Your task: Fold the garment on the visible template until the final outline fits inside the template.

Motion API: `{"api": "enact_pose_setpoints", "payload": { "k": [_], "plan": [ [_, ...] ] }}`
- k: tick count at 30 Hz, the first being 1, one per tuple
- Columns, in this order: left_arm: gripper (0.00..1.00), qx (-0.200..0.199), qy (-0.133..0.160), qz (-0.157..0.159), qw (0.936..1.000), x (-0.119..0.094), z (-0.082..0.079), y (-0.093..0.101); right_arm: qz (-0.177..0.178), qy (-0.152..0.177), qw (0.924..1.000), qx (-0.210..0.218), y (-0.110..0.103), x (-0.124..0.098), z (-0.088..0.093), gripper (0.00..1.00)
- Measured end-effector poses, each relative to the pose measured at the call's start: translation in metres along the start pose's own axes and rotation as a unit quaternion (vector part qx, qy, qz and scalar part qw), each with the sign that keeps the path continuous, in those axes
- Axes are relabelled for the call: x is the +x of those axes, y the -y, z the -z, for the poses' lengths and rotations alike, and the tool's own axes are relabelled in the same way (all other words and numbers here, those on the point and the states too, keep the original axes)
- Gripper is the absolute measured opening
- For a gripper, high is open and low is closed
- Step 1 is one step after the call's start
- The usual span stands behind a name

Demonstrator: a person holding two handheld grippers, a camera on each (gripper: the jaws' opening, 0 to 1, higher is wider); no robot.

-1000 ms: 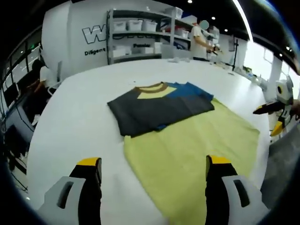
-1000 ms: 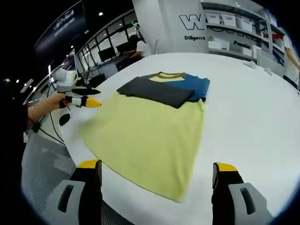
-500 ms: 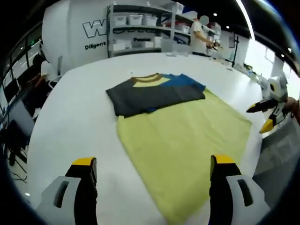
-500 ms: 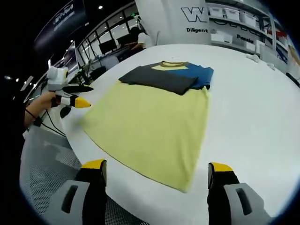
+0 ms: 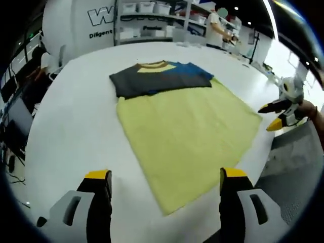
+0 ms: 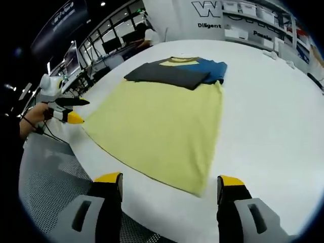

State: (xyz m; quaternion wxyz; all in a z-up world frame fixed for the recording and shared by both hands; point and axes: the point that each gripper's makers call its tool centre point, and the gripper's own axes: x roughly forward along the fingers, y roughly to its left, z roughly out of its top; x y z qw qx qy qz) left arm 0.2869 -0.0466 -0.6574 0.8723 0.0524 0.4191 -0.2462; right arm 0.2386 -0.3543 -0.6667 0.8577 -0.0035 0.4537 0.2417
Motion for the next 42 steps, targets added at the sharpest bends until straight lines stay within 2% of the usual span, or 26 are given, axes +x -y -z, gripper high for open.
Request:
{"api": "enact_pose_setpoints", "payload": {
  "k": [2,5,6,8,13,14,15,19,23,30,35,38,42],
  "plan": [
    [0.8,-0.018,-0.001,0.005,0.9998,0.0,0.003,0.001,0.005,0.0,1.0,0.005,0.002,-0.001,0.0,0.69],
    [0.69,-0.038,-0.023,0.009,0.999,-0.002,0.011,0.005,0.022,-0.003,0.9997,0.005,0.01,-0.002,0.001,0.61],
    [0.66,-0.057,-0.031,0.013,0.9978,-0.003,0.015,0.008,0.029,-0.003,0.9996,-0.001,0.013,-0.002,0.001,0.6],
    [0.61,-0.071,-0.024,0.02,0.997,-0.002,0.014,0.011,0.036,-0.005,0.9993,-0.006,0.016,-0.002,0.002,0.56],
    [0.5,-0.068,-0.047,0.002,0.9965,-0.002,0.025,0.01,0.041,-0.012,0.9991,0.001,0.02,-0.002,0.004,0.35],
    [0.47,-0.061,-0.046,-0.006,0.997,-0.002,0.025,0.007,0.043,-0.012,0.999,0.002,0.021,-0.002,0.004,0.32],
    [0.44,-0.066,-0.058,-0.013,0.9961,-0.004,0.028,0.005,0.048,-0.011,0.9988,0.005,0.022,-0.002,0.003,0.3],
    [0.38,-0.078,-0.076,-0.008,0.994,-0.007,0.033,0.008,0.07,-0.007,0.9975,0.003,0.032,-0.002,0.002,0.28],
    [0.3,-0.096,-0.076,-0.009,0.9924,-0.008,0.036,0.01,0.075,-0.015,0.9971,-0.007,0.033,0.0,0.006,0.16],
    [0.22,-0.095,-0.081,-0.023,0.9919,-0.005,0.036,0.005,0.072,-0.017,0.9972,-0.013,0.034,0.003,0.008,0.08],
    [0.1,-0.116,-0.09,-0.036,0.9885,-0.005,0.041,0.003,0.075,-0.01,0.9971,-0.009,0.038,0.003,0.007,0.02],
    [0.03,-0.101,-0.095,-0.043,0.9894,-0.005,0.042,0.0,0.072,-0.01,0.9972,-0.018,0.037,0.003,0.007,0.0],
    [0.02,-0.086,-0.1,-0.037,0.9905,-0.004,0.042,0.003,0.068,-0.008,0.9972,-0.031,0.035,0.003,0.007,0.0]
  ]
}}
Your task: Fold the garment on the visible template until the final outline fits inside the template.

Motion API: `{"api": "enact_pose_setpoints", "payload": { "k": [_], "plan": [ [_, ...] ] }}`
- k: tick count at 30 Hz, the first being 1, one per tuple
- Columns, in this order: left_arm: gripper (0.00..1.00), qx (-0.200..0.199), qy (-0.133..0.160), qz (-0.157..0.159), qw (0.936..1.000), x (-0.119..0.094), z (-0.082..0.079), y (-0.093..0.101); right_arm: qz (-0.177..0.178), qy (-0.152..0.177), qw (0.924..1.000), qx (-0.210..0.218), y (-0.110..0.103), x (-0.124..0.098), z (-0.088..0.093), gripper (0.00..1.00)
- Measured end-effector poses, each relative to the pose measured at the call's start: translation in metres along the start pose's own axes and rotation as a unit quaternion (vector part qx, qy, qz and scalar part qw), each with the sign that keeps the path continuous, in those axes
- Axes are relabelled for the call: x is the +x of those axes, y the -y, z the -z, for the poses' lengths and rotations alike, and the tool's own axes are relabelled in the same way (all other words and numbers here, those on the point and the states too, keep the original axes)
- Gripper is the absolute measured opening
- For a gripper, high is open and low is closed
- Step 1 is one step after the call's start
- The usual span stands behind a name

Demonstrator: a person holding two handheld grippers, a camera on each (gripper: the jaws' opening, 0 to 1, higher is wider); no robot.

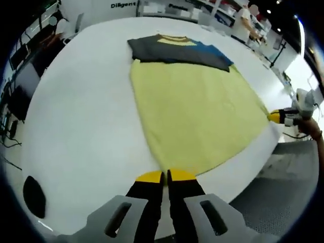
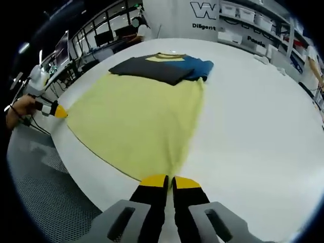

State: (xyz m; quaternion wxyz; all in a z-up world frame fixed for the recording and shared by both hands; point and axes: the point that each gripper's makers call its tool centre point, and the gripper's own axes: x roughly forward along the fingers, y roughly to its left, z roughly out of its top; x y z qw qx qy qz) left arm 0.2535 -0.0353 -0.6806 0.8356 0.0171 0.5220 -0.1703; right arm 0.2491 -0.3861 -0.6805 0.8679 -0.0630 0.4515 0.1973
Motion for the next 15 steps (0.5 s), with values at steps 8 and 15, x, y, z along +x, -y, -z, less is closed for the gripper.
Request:
{"api": "enact_pose_setpoints", "payload": {
  "k": [8,15],
  "plan": [
    [0.02,0.082,-0.022,0.001,0.9964,-0.003,0.007,0.007,-0.008,-0.016,0.9998,-0.006,0.0,-0.005,0.005,0.0],
    [0.02,0.092,-0.035,0.008,0.9951,-0.007,0.014,0.008,-0.021,-0.037,0.9991,-0.002,-0.005,-0.011,0.016,0.0]
  ]
}}
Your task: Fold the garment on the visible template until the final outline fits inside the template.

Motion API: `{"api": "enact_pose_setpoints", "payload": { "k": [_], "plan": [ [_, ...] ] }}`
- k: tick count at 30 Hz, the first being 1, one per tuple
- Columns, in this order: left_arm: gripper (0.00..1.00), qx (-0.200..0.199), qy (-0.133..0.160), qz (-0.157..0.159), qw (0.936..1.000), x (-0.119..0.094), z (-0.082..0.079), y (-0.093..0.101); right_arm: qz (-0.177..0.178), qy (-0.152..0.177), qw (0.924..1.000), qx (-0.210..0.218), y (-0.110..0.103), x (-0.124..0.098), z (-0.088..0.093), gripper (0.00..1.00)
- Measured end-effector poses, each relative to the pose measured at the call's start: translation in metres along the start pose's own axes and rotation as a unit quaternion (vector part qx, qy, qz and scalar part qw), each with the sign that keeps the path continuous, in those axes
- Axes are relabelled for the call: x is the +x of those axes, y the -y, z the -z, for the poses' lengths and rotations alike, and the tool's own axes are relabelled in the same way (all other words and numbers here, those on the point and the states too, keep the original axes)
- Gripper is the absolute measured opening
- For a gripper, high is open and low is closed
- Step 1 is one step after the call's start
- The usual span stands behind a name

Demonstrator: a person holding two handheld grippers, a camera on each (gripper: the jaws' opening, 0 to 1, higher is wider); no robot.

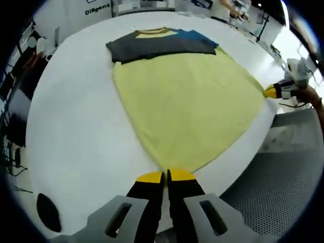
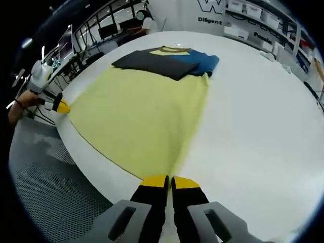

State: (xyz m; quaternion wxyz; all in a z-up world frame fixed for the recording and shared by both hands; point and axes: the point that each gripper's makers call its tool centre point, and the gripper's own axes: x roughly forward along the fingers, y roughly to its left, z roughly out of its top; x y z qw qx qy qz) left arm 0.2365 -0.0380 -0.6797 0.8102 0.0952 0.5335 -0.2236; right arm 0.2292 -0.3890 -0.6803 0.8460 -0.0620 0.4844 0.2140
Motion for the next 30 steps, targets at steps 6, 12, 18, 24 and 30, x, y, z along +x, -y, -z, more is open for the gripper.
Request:
{"api": "enact_pose_setpoints", "payload": {
  "k": [6,12,18,24,30],
  "plan": [
    [0.02,0.002,-0.009,0.006,0.9999,-0.003,0.006,0.004,-0.009,-0.012,0.9999,0.007,-0.004,-0.005,0.008,0.0],
    [0.02,-0.024,-0.011,0.015,0.9995,-0.006,0.014,0.008,-0.015,-0.03,0.9994,0.003,-0.007,-0.009,0.015,0.0],
    [0.02,-0.028,-0.023,0.03,0.9989,-0.009,0.024,0.014,-0.023,-0.051,0.9984,0.0,-0.012,-0.013,0.025,0.0],
    [0.02,-0.017,-0.042,0.035,0.9983,-0.013,0.033,0.018,-0.043,-0.07,0.9966,-0.004,-0.02,-0.016,0.033,0.0],
    [0.02,-0.011,-0.058,0.044,0.9973,-0.014,0.039,0.022,-0.04,-0.077,0.9962,0.006,-0.02,-0.018,0.038,0.0]
  ]
}}
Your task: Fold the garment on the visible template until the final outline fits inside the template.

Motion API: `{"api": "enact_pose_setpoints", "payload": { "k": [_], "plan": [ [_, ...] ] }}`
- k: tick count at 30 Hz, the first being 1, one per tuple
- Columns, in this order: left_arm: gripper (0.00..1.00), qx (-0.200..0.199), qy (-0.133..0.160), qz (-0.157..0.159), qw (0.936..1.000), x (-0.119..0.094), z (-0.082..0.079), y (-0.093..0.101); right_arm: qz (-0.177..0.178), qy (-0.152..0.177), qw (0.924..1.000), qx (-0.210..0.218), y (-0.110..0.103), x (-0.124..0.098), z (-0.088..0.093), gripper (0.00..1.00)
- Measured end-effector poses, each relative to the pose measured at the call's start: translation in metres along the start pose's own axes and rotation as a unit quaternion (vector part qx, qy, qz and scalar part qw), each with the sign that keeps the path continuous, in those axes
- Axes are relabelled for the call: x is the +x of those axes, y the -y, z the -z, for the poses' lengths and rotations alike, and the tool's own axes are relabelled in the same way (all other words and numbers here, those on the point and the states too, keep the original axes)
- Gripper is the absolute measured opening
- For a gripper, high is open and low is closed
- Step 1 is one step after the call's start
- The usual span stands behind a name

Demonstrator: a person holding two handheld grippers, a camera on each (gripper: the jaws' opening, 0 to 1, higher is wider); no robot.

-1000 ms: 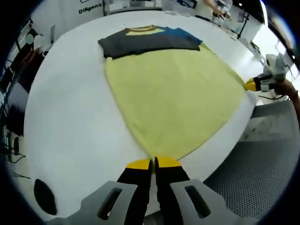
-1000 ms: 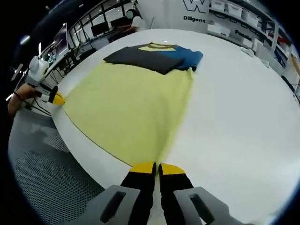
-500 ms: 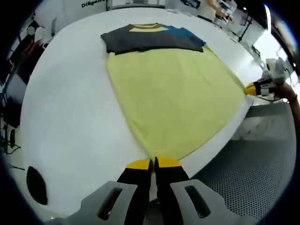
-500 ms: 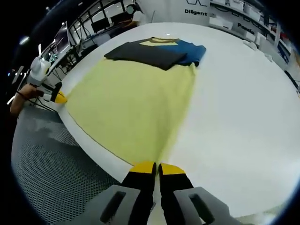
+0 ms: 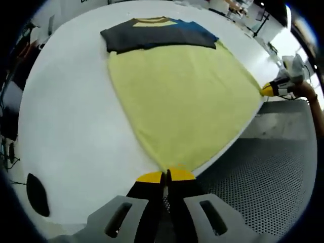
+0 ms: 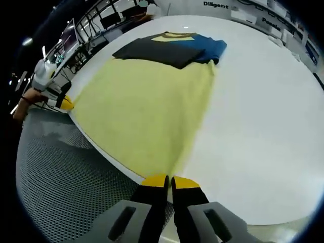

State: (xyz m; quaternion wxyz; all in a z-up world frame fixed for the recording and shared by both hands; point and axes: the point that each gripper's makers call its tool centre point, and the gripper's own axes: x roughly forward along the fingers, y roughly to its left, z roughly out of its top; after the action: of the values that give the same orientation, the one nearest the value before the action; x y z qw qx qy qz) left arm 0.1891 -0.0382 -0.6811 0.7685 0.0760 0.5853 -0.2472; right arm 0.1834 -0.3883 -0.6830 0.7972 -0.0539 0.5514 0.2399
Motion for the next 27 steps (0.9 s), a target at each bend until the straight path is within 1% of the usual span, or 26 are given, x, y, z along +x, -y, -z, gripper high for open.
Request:
{"api": "enact_pose_setpoints", "payload": {
  "k": [4,7,13,17,21,27],
  "plan": [
    [0.02,0.003,-0.008,0.002,1.0,0.0,0.003,0.003,0.0,-0.003,0.9999,0.011,0.0,-0.002,0.002,0.0],
    [0.02,0.004,-0.015,0.006,0.9999,-0.001,0.006,0.006,-0.001,-0.008,0.9999,0.008,0.0,-0.002,0.005,0.0],
    [0.02,0.002,-0.011,0.003,0.9999,-0.001,0.008,0.006,-0.008,-0.016,0.9998,0.008,-0.003,-0.003,0.008,0.0],
    [0.02,0.008,-0.015,0.001,0.9999,-0.001,0.01,0.007,-0.012,-0.022,0.9997,-0.004,-0.005,-0.003,0.01,0.0],
    [0.02,0.017,-0.025,-0.001,0.9995,-0.001,0.012,0.01,-0.016,-0.031,0.9993,-0.011,-0.007,-0.004,0.013,0.0],
    [0.02,0.018,-0.03,-0.001,0.9994,-0.001,0.013,0.01,-0.012,-0.042,0.9989,-0.017,-0.008,-0.004,0.015,0.0]
  ]
}}
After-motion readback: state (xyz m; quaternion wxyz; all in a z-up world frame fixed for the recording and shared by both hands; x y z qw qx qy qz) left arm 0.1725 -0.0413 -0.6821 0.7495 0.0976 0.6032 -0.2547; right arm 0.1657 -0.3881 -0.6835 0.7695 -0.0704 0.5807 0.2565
